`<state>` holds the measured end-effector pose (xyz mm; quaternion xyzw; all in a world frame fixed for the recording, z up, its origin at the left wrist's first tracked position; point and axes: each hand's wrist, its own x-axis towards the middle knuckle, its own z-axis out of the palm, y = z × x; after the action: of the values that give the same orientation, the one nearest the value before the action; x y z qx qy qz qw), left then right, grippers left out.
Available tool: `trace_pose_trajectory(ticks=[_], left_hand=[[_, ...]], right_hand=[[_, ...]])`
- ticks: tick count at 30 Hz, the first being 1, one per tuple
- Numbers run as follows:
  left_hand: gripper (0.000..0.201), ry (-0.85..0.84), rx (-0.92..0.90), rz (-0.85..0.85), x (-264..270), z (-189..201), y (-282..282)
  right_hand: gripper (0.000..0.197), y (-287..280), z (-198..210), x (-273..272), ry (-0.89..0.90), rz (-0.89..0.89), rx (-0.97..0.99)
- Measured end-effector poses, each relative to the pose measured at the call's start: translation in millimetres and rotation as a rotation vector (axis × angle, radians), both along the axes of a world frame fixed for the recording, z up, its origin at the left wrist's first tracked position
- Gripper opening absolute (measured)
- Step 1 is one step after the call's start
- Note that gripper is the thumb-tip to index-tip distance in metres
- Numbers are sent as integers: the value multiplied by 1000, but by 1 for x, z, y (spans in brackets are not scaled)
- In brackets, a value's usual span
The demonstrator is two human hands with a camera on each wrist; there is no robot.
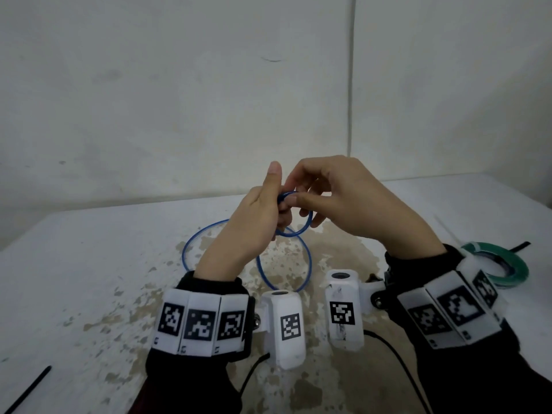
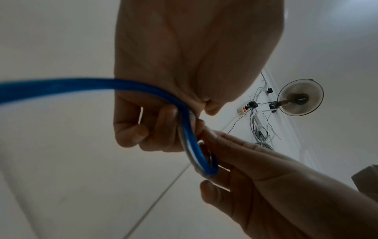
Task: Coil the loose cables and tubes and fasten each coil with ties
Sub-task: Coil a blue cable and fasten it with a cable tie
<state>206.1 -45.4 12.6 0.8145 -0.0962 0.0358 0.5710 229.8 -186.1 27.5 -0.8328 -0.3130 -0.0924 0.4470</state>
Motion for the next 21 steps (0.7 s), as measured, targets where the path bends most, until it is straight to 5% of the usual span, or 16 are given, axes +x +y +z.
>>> trace_pose_trajectory(ticks=[5,10,13,17,21], left_hand=[[37,36,-187,-68,7,-2,3],[41,30,-256,-121,8,-4,10],[44,-10,-300,-99,10,-5,9],[40,-57,-130,-96,9,-5,15],[38,-37,-186,-116,7,-1,16]], right_hand=[[4,-2,-1,4,-156,-90,-42],[5,-2,1,5,-148,-182,100],[7,0,0,4,-41,-153,93],[28,-1,-1,2,87,-28,-81],[33,0,1,2,194,13,79]])
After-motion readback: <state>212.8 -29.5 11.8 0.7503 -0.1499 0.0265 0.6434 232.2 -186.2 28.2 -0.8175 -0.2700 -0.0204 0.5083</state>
